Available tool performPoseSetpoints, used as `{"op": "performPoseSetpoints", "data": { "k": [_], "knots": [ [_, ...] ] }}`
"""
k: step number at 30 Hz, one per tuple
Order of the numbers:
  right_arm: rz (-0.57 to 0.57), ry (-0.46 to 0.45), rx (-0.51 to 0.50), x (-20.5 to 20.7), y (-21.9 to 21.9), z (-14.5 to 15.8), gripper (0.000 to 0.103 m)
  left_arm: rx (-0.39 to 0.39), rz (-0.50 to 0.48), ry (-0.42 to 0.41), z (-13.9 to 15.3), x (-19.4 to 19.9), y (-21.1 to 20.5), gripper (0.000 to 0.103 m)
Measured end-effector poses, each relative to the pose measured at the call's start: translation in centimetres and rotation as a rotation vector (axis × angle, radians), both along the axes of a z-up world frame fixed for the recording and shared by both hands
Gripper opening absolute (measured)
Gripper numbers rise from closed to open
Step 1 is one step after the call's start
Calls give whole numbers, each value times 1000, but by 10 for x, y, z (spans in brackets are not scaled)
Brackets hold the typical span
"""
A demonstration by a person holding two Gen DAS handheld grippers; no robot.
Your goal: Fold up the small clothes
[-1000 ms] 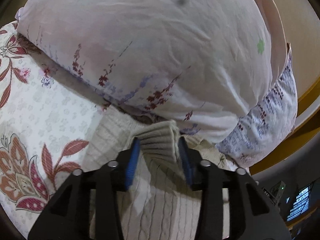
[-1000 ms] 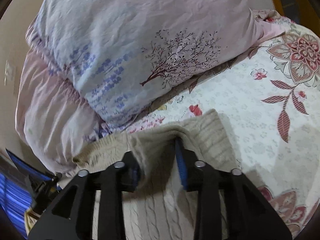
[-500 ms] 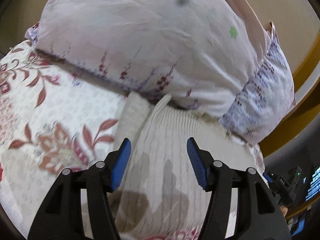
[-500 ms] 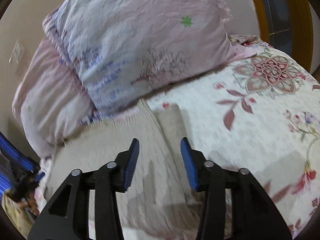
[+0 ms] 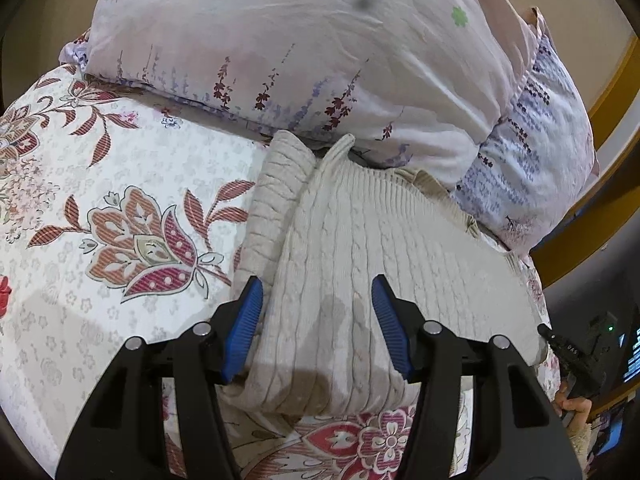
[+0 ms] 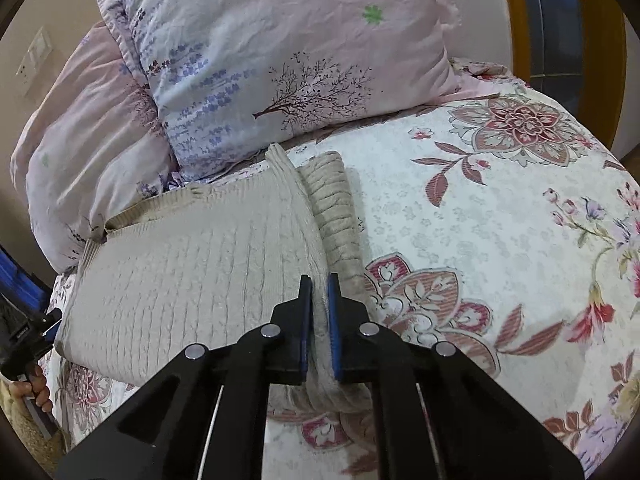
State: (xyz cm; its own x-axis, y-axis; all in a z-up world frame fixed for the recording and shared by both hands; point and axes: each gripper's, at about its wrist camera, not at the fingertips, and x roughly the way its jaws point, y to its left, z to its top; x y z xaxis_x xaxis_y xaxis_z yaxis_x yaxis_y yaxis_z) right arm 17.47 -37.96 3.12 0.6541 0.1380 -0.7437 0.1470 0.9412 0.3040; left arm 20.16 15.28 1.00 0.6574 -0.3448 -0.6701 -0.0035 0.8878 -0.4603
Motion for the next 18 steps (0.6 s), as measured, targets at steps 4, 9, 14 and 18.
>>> {"op": "performPoseSetpoints", "data": {
  "k": [4, 9, 14, 18],
  "knots": [
    [-5, 2, 3, 0, 0, 0, 8, 10, 2, 15, -7, -3, 1, 26],
    [-3, -3, 0, 0, 1, 1, 8, -29, 12, 28, -13, -5, 11, 9],
    [-10, -31, 8, -9, -1, 7, 8, -31, -18, 20, -10, -12, 13, 7],
    [-17, 12, -35, -14, 1, -1, 8, -16, -27, 23, -10, -18, 15, 7]
  ]
}}
